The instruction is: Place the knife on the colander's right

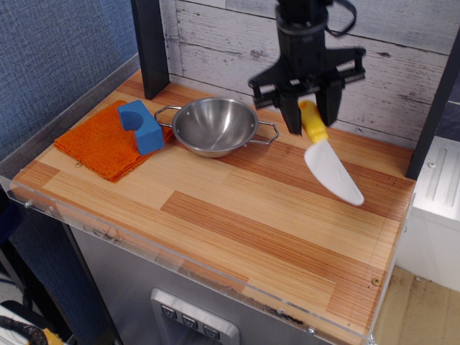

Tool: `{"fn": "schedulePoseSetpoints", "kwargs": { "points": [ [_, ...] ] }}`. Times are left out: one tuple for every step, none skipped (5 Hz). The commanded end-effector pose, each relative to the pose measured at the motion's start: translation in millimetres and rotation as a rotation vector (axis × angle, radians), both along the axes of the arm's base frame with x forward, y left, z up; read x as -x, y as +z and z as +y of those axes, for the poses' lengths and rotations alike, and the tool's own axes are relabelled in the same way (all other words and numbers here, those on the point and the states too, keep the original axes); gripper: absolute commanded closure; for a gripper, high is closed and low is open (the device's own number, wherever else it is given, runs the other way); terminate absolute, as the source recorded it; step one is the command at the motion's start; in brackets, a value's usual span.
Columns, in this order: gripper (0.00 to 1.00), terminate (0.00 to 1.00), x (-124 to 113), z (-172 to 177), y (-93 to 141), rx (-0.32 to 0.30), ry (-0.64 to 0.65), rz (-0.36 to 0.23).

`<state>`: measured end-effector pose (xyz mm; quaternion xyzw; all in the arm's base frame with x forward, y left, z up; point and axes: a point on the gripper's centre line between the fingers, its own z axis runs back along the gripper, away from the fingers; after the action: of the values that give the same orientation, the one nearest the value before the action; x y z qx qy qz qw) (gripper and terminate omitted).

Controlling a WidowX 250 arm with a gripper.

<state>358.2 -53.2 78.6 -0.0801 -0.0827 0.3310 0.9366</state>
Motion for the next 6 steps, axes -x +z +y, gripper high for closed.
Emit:
{"fn": "schedulePoseSetpoints", "kwargs": {
  "points": [
    [1.0,0.0,-5.9,-10.2,-9.5,-0.022,-0.018,-0.028],
    [1.0,0.0,-10.5,-8.8,-23.3,-0.027,-0.004,-0.012],
    [1.0,0.0,-15.0,-3.4,-30.5,-0.038,0.014,-0.003],
    [1.0,0.0,-18.9,-1.0,-36.0,-0.056,0.015,0.006],
    [1.0,0.0,-18.9,7.7,-41.2,-0.081,0.029,0.027],
    [0.0,0.0,-18.2,15.4,-36.4,-0.12,0.113,0.007]
  ]
}}
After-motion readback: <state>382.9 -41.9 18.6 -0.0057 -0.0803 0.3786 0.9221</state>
